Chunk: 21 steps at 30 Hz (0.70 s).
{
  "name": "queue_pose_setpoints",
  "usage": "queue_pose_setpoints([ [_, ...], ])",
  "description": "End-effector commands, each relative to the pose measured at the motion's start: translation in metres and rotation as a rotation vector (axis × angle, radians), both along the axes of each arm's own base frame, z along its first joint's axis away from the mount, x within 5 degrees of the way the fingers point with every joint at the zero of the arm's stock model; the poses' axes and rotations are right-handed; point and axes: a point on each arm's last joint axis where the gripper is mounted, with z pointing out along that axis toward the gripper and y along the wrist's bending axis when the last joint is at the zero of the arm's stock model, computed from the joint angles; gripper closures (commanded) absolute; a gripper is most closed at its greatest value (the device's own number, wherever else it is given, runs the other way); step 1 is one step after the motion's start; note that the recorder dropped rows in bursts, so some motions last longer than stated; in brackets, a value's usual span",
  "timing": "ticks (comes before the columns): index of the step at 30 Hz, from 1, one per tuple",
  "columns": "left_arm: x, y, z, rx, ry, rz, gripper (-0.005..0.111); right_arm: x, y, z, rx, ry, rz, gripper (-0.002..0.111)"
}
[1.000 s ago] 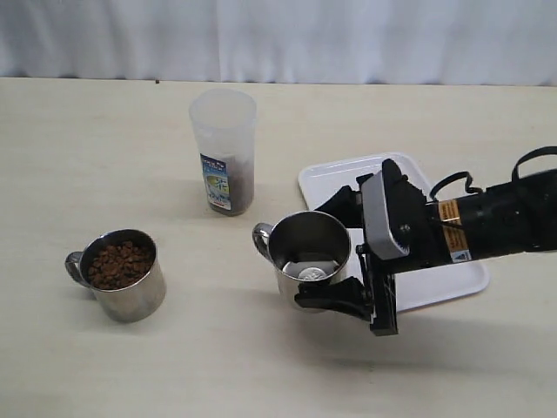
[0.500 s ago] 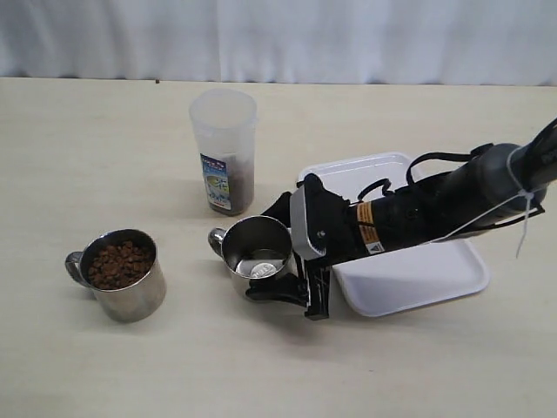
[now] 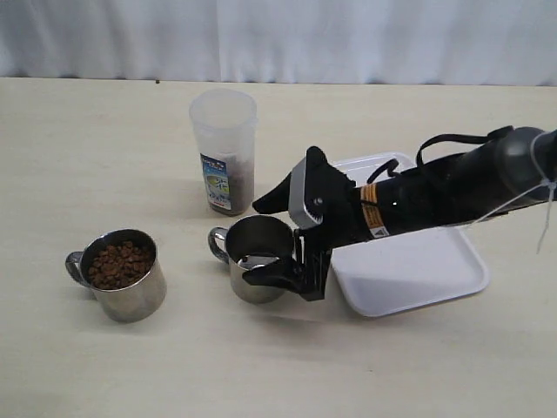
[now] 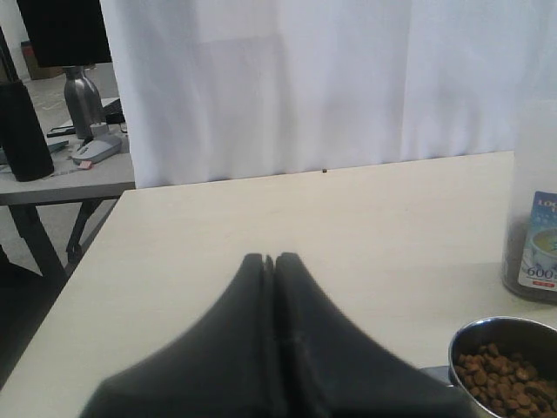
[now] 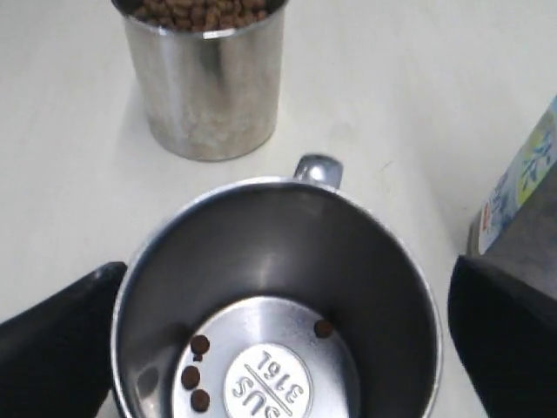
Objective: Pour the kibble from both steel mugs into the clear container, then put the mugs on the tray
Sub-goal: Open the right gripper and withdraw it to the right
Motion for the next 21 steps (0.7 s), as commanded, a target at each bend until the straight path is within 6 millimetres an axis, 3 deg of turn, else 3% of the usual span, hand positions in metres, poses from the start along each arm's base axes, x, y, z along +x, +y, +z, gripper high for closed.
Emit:
queue_pose_setpoints([
  [1, 0.0, 0.0, 0.0, -0.004, -0.012, -0.007, 0.107, -0.007, -0.002, 0.04, 0.019, 0.032, -0.014, 0.024],
  [4, 0.0, 0.0, 0.0, -0.004, -0.012, -0.007, 0.107, -0.018, -0.007, 0.077, 0.019, 0.075, -0.044, 0.024],
  [7, 0.0, 0.0, 0.0, -0.004, -0.012, -0.007, 0.107, -0.025, -0.018, 0.116, 0.041, 0.213, -0.291, 0.035],
  [8, 0.0, 0.0, 0.0, -0.004, -0.012, -0.007, 0.107, -0.028, -0.023, 0.124, 0.068, 0.266, -0.398, 0.043],
  [9, 0.0, 0.0, 0.0, -0.004, -0.012, -0.007, 0.107, -0.034, -0.034, 0.136, 0.084, 0.232, -0.516, 0.063],
  [10, 0.0, 0.0, 0.0, -0.004, -0.012, -0.007, 0.107, -0.041, -0.04, 0.141, 0.086, 0.197, -0.547, 0.075],
  [11, 0.0, 0.0, 0.0, -0.002, -0.012, -0.007, 0.107, -0.054, -0.051, 0.147, 0.089, 0.141, -0.609, 0.098],
  [12, 0.0, 0.0, 0.0, -0.002, -0.012, -0.007, 0.107, -0.063, -0.059, 0.15, 0.093, 0.117, -0.649, 0.103],
  [17, 0.0, 0.0, 0.0, -0.002, -0.012, -0.007, 0.107, -0.119, -0.109, 0.149, 0.177, 0.021, -0.981, 0.103],
  [21, 0.0, 0.0, 0.0, -0.002, -0.012, -0.007, 0.107, -0.159, -0.137, 0.136, 0.274, -0.026, -1.128, 0.103],
])
